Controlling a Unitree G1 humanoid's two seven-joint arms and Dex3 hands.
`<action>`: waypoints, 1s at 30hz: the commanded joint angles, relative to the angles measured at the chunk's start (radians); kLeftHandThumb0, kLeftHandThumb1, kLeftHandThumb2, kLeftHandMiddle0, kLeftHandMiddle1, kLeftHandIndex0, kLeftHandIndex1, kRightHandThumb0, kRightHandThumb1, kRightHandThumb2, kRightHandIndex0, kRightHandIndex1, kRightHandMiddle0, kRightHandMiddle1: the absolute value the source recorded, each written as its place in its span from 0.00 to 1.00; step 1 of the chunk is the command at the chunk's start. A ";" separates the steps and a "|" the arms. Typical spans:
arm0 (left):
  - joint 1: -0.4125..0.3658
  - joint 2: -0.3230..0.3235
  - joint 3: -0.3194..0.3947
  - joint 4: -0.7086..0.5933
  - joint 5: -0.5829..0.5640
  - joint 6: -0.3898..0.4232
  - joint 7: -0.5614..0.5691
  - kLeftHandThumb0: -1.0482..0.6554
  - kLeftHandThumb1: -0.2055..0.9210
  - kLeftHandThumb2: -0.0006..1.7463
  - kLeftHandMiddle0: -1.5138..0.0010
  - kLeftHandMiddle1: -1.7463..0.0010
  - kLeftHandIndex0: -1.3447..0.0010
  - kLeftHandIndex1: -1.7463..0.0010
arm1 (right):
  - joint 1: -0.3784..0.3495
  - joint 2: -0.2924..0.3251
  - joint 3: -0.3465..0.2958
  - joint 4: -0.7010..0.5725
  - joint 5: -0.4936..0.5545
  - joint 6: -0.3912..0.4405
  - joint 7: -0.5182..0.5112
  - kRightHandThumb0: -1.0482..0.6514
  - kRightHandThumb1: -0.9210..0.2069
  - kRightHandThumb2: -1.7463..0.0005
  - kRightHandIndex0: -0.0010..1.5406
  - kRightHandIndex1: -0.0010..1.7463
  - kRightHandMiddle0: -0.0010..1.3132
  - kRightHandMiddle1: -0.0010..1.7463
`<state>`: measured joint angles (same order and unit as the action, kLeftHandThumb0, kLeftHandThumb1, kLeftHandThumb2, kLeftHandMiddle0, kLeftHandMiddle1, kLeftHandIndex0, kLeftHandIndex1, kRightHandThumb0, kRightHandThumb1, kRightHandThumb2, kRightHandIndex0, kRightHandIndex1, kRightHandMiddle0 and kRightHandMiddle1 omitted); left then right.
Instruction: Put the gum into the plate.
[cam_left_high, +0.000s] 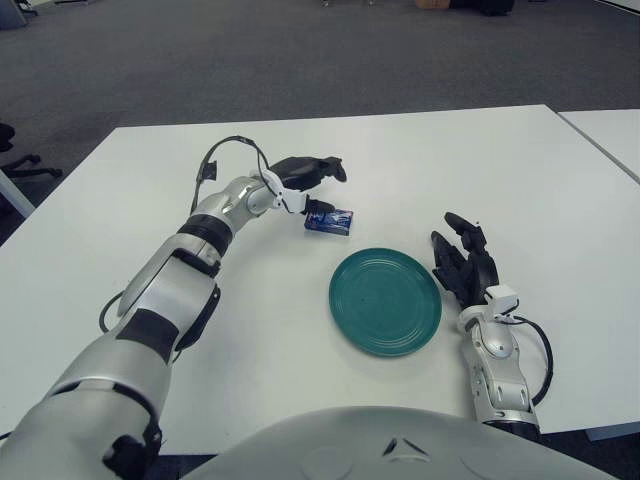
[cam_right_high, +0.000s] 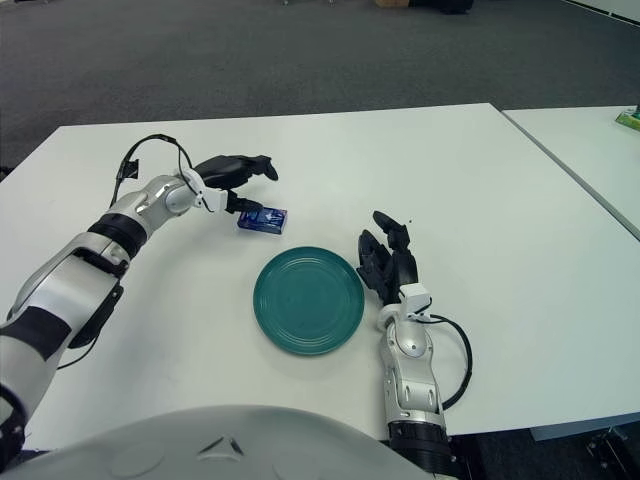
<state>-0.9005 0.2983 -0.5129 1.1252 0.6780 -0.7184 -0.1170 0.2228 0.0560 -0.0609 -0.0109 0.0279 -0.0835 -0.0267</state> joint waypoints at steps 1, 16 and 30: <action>-0.040 0.000 -0.025 0.058 0.011 -0.021 -0.049 0.04 1.00 0.24 0.79 1.00 0.93 0.24 | 0.037 0.009 0.000 0.043 0.004 0.048 -0.011 0.32 0.00 0.64 0.33 0.03 0.00 0.45; -0.070 -0.055 -0.060 0.177 0.006 0.044 -0.205 0.03 1.00 0.13 0.85 1.00 0.91 0.26 | 0.049 0.007 -0.002 0.034 0.003 0.052 -0.017 0.32 0.00 0.63 0.30 0.02 0.00 0.43; -0.054 -0.119 -0.136 0.229 0.063 0.202 -0.169 0.08 1.00 0.06 0.89 1.00 0.87 0.26 | 0.038 0.006 -0.003 0.057 0.007 0.046 -0.016 0.30 0.00 0.64 0.30 0.02 0.00 0.44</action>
<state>-0.9800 0.1857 -0.6102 1.3200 0.6923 -0.5593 -0.2688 0.2335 0.0558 -0.0614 -0.0108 0.0264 -0.0846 -0.0378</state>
